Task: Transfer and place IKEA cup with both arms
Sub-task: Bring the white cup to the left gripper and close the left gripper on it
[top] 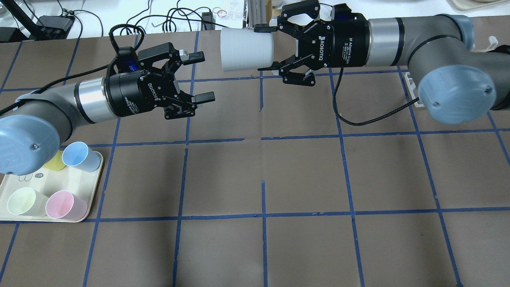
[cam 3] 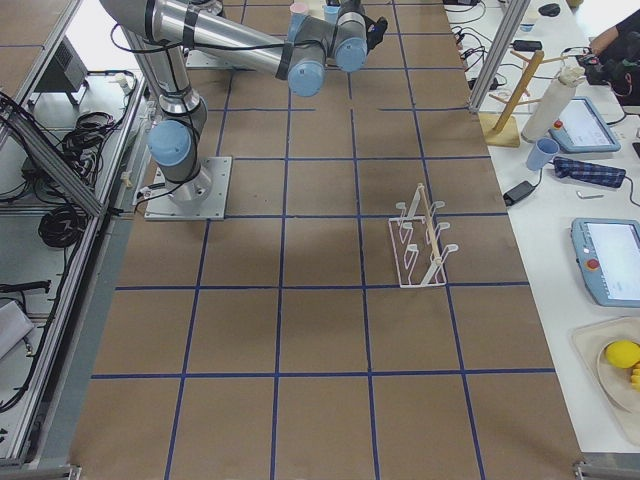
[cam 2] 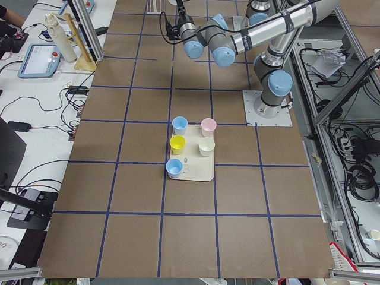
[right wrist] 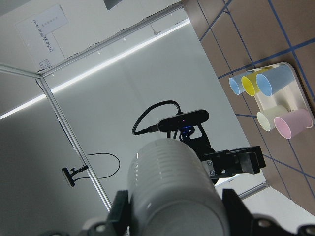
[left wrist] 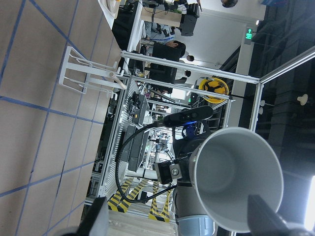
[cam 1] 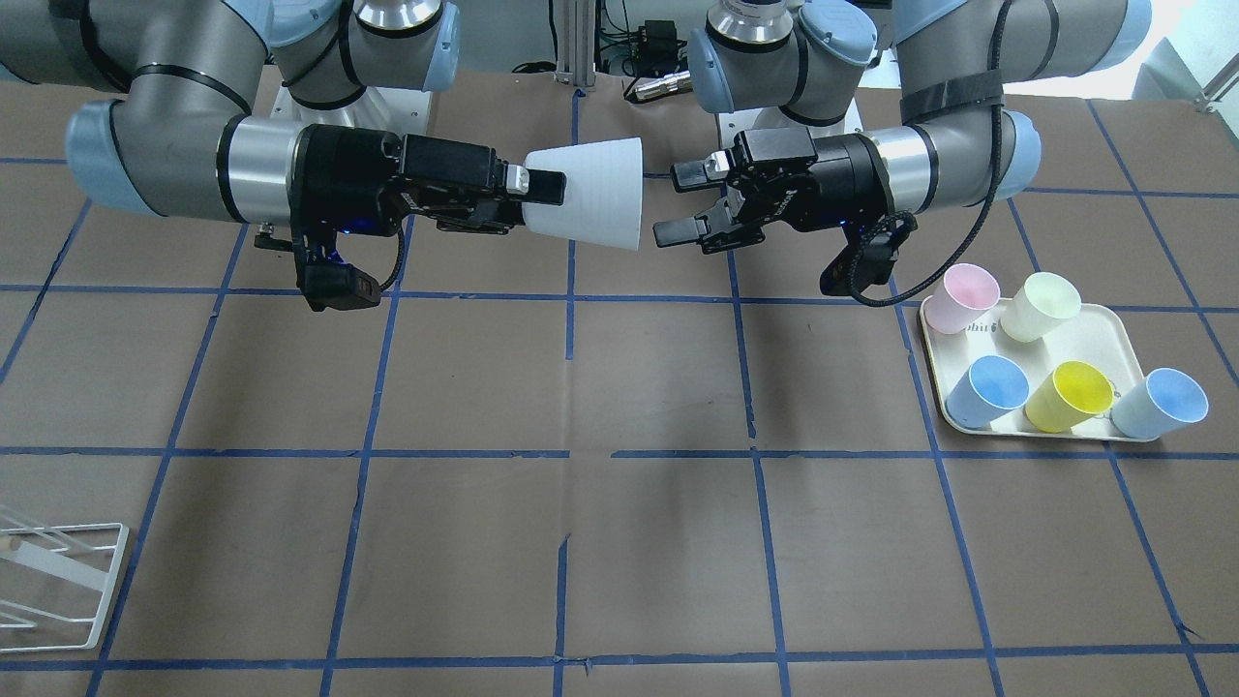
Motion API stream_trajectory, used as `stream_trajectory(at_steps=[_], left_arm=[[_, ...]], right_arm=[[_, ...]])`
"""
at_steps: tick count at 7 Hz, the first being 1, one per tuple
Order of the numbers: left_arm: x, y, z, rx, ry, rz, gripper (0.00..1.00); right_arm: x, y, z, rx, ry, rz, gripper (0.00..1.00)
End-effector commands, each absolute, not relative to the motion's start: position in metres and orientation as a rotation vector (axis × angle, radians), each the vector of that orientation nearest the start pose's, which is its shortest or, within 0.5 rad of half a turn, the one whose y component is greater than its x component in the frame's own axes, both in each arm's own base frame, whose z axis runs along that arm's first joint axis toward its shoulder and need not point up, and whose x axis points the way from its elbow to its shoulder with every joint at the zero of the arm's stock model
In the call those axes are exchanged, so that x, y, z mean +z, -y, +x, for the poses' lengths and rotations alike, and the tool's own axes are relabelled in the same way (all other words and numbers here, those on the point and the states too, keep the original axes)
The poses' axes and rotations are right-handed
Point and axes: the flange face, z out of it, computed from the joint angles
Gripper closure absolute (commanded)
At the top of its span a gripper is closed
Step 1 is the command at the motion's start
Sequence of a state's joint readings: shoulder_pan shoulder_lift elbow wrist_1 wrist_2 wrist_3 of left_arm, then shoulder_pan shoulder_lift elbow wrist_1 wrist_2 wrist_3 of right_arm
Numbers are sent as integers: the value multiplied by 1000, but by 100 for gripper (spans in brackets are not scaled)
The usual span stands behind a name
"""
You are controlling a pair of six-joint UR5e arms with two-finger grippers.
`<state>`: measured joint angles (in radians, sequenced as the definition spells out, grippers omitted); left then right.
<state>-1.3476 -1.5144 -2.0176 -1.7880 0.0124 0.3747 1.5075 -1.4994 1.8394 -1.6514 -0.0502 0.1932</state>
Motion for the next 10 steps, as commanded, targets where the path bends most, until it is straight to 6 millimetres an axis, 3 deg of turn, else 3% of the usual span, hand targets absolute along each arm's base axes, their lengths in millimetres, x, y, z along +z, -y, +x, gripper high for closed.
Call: stream_trajectory(at_steps=[1, 5, 9, 10], left_arm=[[366, 472, -137, -92, 1534, 405, 0], [378, 459, -150, -117, 1634, 340, 0], [381, 464, -150, -108, 1586, 358, 6], [382, 467, -150, -105, 1585, 357, 17]], right_arm=[[424, 506, 210, 327, -1578, 395, 100], [421, 509, 217, 341, -1582, 388, 100], [417, 509, 216, 358, -1580, 405, 100], [416, 509, 216, 362, -1580, 408, 100]])
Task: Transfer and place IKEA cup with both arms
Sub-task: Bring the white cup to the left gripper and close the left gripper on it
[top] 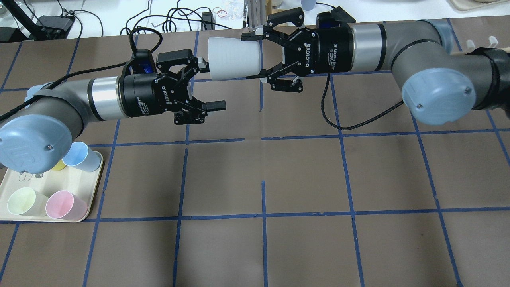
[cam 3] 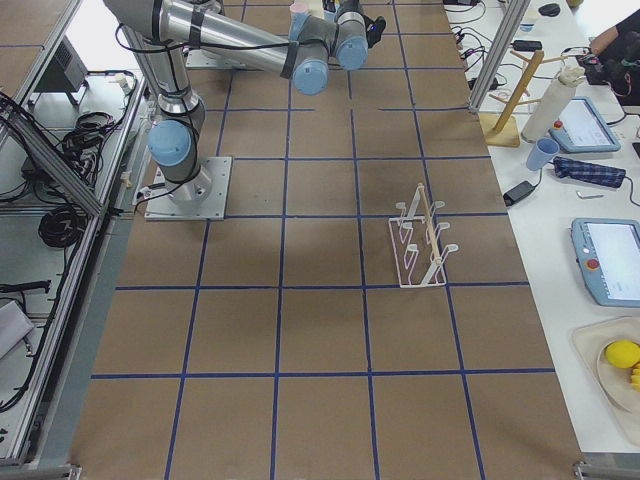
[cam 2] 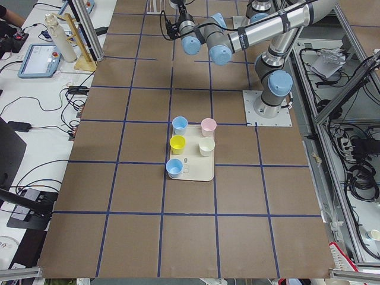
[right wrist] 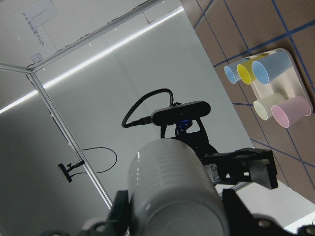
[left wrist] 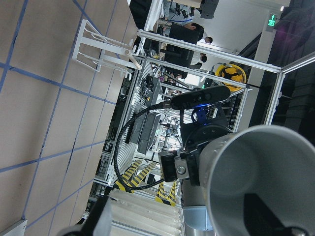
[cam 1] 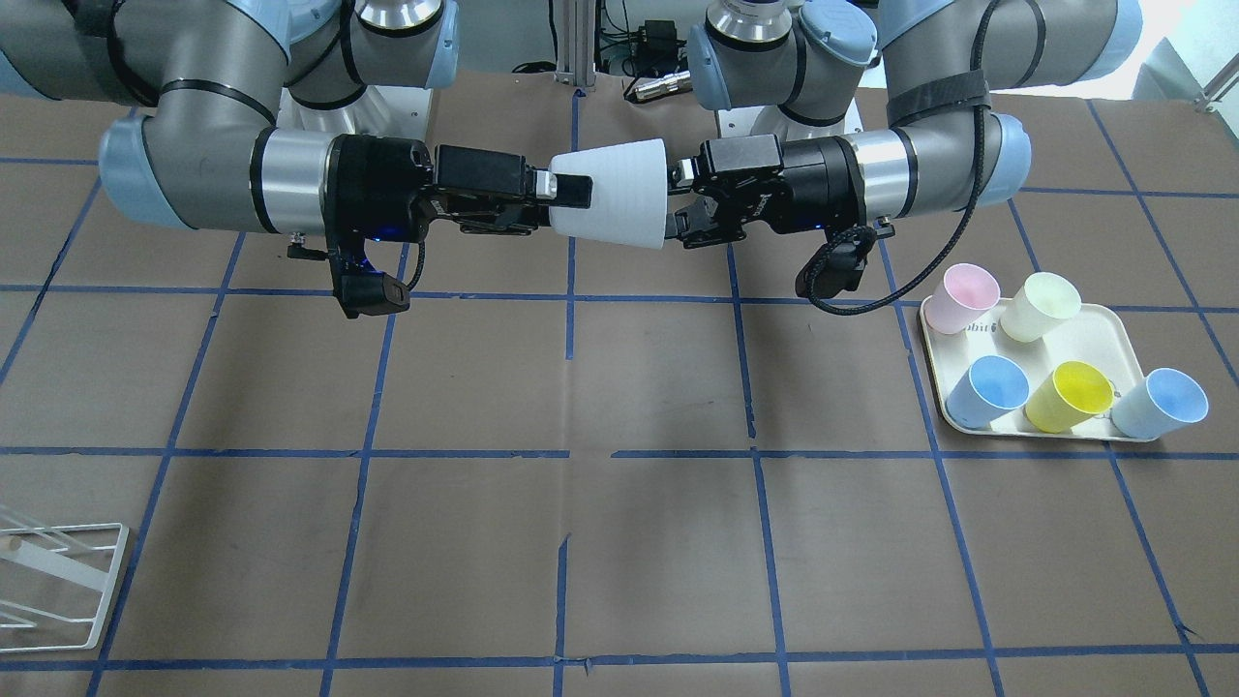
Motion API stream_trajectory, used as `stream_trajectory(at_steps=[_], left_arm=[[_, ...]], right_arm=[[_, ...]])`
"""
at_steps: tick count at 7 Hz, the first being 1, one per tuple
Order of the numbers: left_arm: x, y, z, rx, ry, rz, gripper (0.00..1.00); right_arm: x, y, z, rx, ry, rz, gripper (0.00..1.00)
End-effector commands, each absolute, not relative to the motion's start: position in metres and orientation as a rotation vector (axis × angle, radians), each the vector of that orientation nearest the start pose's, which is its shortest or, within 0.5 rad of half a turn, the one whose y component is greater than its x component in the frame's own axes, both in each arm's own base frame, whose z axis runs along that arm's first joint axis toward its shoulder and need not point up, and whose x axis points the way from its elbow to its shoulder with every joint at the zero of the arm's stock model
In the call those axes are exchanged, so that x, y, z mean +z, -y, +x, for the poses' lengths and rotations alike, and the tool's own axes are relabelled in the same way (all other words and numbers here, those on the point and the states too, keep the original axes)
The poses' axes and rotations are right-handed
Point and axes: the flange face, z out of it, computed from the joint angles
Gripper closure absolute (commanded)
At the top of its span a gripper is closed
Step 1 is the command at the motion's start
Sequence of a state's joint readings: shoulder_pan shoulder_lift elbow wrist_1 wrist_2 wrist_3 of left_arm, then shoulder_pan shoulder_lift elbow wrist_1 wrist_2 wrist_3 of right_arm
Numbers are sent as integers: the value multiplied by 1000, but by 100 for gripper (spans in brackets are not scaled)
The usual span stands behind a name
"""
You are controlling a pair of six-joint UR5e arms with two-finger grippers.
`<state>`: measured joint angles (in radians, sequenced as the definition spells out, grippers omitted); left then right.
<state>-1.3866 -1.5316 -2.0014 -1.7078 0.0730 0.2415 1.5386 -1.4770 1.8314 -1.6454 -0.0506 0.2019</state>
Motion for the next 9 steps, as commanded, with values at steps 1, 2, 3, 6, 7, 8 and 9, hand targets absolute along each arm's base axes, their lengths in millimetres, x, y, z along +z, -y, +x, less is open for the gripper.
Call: stream_trajectory(at_steps=[1, 2, 3, 6, 7, 8, 9], left_arm=[[379, 470, -149, -107, 1586, 360, 25], [381, 470, -149, -101, 1586, 353, 33], [382, 470, -149, -98, 1585, 351, 41], [387, 470, -150, -92, 1553, 362, 54], [388, 470, -150, -90, 1553, 360, 56], [389, 469, -150, -87, 1555, 356, 68], [389, 469, -150, -82, 1560, 350, 90]], right_arm=[[414, 509, 216, 369, -1578, 415, 100], [416, 509, 217, 370, -1559, 417, 100], [415, 509, 217, 372, -1553, 419, 100], [413, 508, 217, 377, -1550, 424, 100], [413, 508, 217, 378, -1550, 425, 100], [413, 508, 217, 380, -1549, 428, 99], [413, 508, 217, 393, -1548, 441, 99]])
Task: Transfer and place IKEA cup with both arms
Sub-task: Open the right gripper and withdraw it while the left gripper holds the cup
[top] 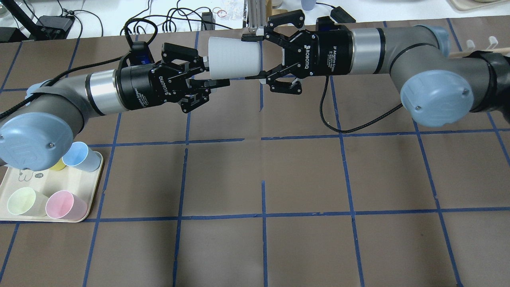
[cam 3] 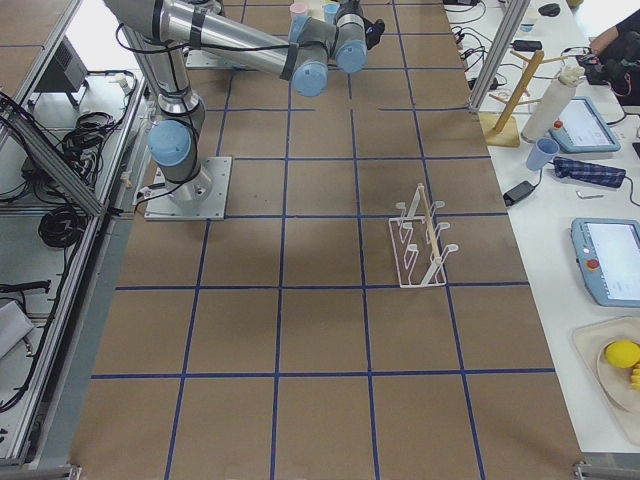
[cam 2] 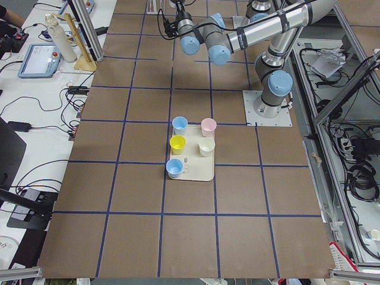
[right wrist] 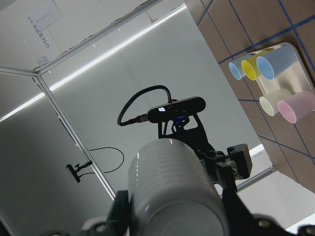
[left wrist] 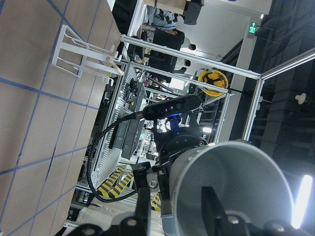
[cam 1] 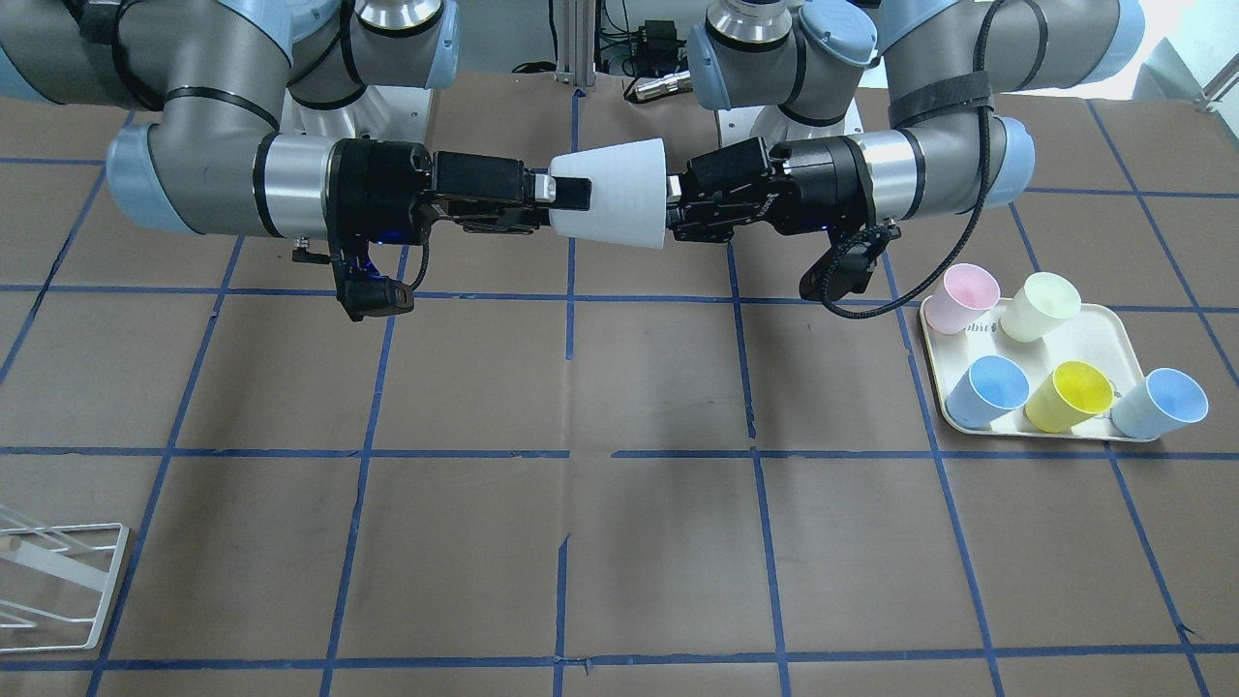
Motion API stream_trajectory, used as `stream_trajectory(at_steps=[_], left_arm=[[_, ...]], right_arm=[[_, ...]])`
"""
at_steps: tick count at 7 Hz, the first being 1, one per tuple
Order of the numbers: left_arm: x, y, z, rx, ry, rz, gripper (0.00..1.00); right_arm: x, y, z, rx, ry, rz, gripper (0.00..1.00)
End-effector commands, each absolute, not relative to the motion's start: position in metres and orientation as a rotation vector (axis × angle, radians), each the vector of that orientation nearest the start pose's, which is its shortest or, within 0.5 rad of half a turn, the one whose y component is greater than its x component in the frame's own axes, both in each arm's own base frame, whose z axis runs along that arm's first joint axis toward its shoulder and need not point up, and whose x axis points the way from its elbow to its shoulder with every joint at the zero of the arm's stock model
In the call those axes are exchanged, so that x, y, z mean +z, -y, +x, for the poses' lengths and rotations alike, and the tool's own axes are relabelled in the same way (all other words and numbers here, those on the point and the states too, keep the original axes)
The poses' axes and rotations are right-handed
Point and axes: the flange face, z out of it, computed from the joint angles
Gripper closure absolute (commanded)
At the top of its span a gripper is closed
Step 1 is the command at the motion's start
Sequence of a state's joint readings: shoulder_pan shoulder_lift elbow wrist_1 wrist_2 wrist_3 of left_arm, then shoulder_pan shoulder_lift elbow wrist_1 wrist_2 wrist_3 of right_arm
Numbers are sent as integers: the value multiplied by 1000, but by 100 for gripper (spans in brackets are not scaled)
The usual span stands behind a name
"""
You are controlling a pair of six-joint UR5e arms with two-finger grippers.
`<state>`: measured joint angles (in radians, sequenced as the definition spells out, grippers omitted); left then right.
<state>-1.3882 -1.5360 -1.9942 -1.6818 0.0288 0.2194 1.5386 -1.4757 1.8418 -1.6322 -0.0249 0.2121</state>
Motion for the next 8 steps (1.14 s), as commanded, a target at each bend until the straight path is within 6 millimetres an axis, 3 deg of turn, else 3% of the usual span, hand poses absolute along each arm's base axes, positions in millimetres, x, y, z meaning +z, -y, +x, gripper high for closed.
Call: stream_trajectory(at_steps=[1, 2, 3, 4, 5, 8], left_arm=[[390, 469, -150, -75, 1563, 343, 100], [392, 468, -150, -74, 1569, 340, 100], [393, 467, -150, -79, 1569, 345, 100], [395, 467, -150, -87, 1569, 353, 100], [396, 466, -150, -90, 1569, 356, 100], [397, 466, -150, -86, 1569, 352, 100]], right_arm=[[414, 507, 217, 393, -1550, 441, 98], [413, 508, 217, 393, -1550, 441, 96], [414, 508, 217, 393, -1546, 441, 68], [413, 508, 217, 396, -1547, 441, 57], [413, 508, 218, 394, -1548, 438, 2], [405, 523, 211, 392, -1537, 456, 0]])
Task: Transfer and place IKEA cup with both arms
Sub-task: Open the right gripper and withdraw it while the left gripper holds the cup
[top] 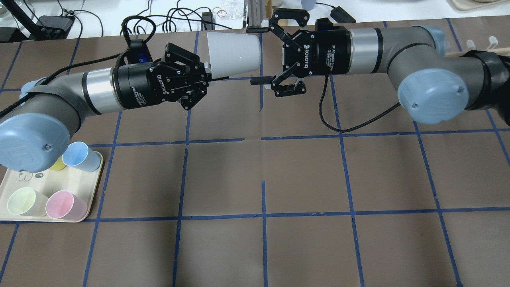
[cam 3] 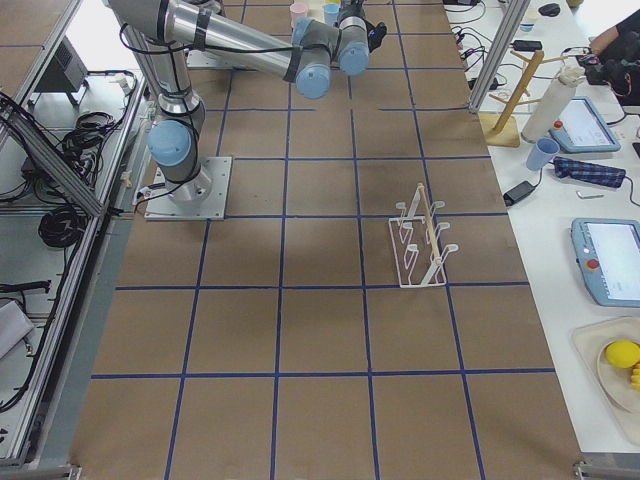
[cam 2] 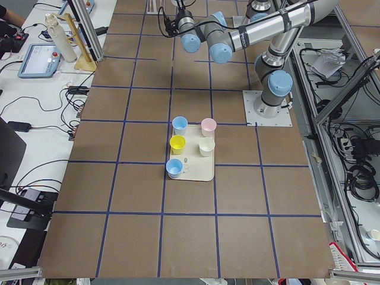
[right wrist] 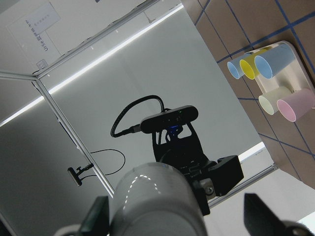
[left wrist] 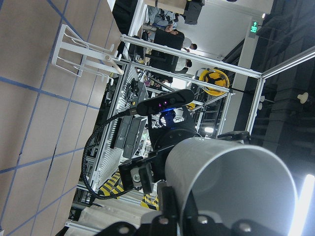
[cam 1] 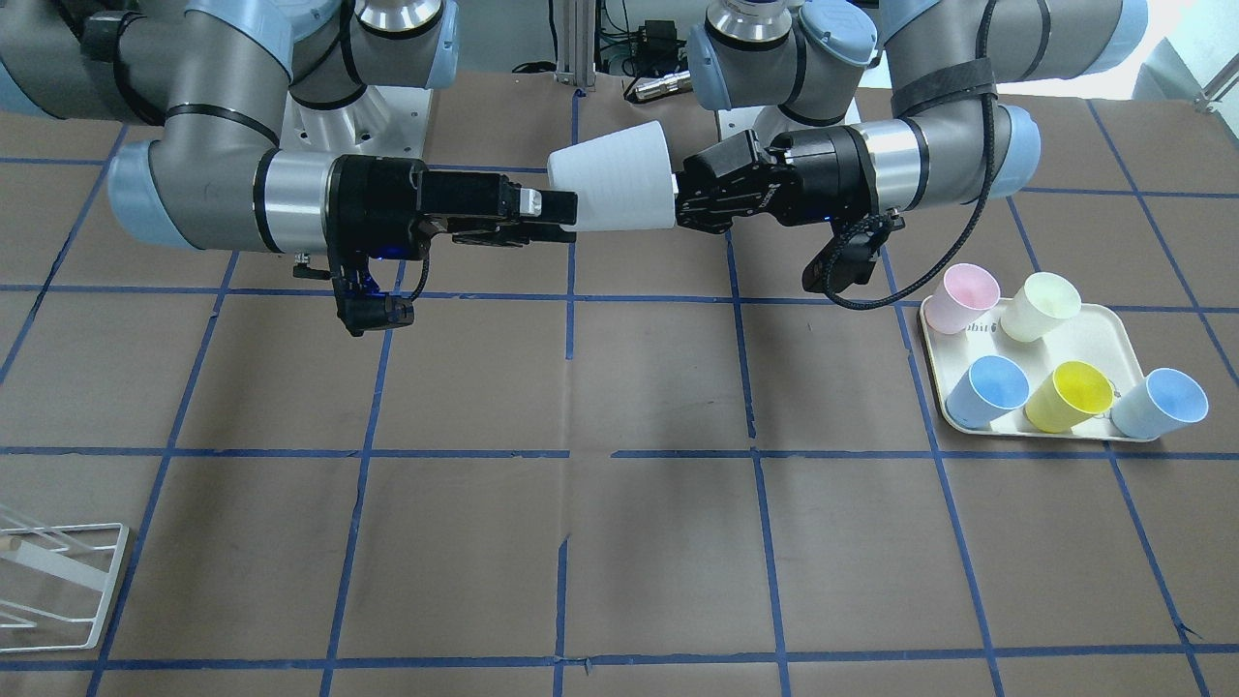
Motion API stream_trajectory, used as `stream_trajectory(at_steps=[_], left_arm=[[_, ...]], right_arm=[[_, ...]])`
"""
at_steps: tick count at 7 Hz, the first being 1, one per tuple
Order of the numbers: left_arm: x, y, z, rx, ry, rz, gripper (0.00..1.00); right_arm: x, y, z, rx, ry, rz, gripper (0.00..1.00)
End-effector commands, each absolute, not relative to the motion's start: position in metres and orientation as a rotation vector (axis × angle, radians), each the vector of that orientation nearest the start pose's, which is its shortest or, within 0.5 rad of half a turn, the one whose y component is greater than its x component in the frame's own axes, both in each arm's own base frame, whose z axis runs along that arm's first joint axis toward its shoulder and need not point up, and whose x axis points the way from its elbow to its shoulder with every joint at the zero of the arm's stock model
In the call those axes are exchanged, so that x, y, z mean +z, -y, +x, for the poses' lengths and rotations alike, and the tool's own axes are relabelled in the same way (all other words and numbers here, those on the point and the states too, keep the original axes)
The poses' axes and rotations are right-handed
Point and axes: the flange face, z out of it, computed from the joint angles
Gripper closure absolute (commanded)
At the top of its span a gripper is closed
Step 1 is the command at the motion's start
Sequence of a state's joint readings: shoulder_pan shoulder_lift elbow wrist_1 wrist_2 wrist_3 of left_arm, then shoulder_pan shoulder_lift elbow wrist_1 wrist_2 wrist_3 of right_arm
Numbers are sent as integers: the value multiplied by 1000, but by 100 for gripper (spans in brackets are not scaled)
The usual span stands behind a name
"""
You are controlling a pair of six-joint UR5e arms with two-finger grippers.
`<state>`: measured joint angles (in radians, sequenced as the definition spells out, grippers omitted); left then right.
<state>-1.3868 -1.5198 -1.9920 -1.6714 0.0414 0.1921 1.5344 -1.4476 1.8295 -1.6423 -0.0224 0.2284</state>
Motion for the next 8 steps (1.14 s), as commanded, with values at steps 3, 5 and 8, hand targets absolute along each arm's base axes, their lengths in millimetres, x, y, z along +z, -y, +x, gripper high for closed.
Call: stream_trajectory(at_steps=[3, 5, 8], left_arm=[[407, 464, -142, -115, 1667, 372, 100], [412, 458, -130, -163, 1965, 358, 100], [401, 450, -71, -125, 2442, 348, 100]], right_arm=[[416, 548, 146, 369, -1488, 619, 0], [407, 551, 87, 284, -1650, 729, 0], [453, 495, 73, 111, -2272, 832, 0]])
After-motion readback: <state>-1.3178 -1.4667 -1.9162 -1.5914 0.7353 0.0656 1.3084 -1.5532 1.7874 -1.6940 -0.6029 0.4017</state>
